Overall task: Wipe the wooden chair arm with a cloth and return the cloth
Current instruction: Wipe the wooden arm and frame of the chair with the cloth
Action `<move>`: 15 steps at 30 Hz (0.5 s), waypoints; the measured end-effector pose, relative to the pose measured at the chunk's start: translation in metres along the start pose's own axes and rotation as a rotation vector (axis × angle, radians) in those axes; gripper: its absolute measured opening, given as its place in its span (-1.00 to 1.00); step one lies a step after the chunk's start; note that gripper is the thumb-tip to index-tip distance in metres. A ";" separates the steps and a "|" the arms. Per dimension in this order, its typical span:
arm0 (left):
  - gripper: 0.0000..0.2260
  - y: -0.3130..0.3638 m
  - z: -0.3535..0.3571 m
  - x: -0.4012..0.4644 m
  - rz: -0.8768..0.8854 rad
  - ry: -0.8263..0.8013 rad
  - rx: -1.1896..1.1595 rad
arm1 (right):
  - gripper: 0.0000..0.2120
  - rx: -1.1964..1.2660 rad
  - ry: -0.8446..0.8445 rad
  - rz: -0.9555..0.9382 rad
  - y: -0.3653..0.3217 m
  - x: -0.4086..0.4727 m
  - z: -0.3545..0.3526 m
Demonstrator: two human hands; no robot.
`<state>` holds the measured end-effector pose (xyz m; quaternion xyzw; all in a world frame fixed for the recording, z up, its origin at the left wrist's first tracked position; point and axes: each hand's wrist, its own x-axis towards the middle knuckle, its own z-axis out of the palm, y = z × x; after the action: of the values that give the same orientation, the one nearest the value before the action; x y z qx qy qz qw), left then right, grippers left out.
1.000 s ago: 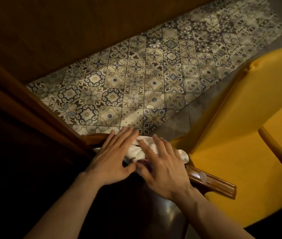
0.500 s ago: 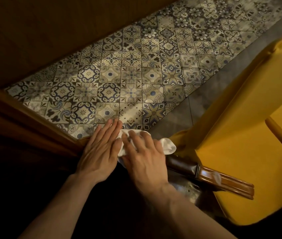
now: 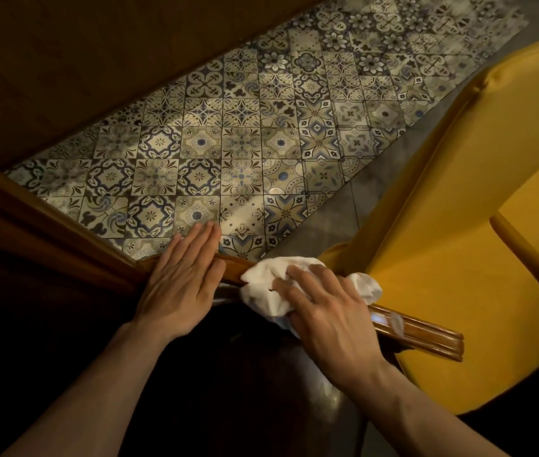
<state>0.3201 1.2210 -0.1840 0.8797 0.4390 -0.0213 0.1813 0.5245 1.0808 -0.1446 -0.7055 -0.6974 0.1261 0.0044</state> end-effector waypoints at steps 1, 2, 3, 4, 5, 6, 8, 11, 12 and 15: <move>-0.39 0.000 0.000 0.000 -0.002 0.004 -0.001 | -0.56 -0.001 0.009 0.013 0.004 -0.008 -0.002; -0.39 0.000 0.000 0.000 -0.004 0.004 0.008 | -0.59 -0.006 0.024 0.040 0.009 -0.017 -0.005; -0.39 -0.001 0.001 0.000 -0.008 0.001 0.022 | -0.61 -0.005 0.050 0.081 0.014 -0.026 -0.008; -0.40 -0.001 0.001 0.000 -0.011 -0.003 0.032 | -0.62 0.011 0.089 0.131 0.020 -0.035 -0.011; -0.40 -0.002 0.002 0.001 -0.010 -0.009 0.030 | -0.63 0.041 0.141 0.179 0.027 -0.045 -0.015; -0.40 -0.002 0.002 0.001 -0.008 -0.019 0.019 | -0.65 0.072 0.197 0.217 0.035 -0.056 -0.019; -0.38 -0.003 0.000 0.002 -0.024 -0.056 -0.005 | -0.66 0.092 0.280 0.259 0.048 -0.076 -0.028; -0.31 0.009 -0.003 0.004 -0.061 -0.081 -0.039 | -0.60 0.109 0.301 0.330 0.062 -0.096 -0.033; -0.32 0.017 -0.003 0.004 -0.053 -0.055 -0.068 | -0.56 0.135 0.276 0.336 0.061 -0.096 -0.031; -0.40 0.067 0.006 0.006 0.099 0.009 -0.161 | -0.50 0.123 0.156 0.290 0.055 -0.078 -0.023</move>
<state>0.3769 1.1869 -0.1706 0.8830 0.3962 0.0273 0.2503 0.5834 1.0059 -0.1188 -0.8049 -0.5767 0.1127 0.0833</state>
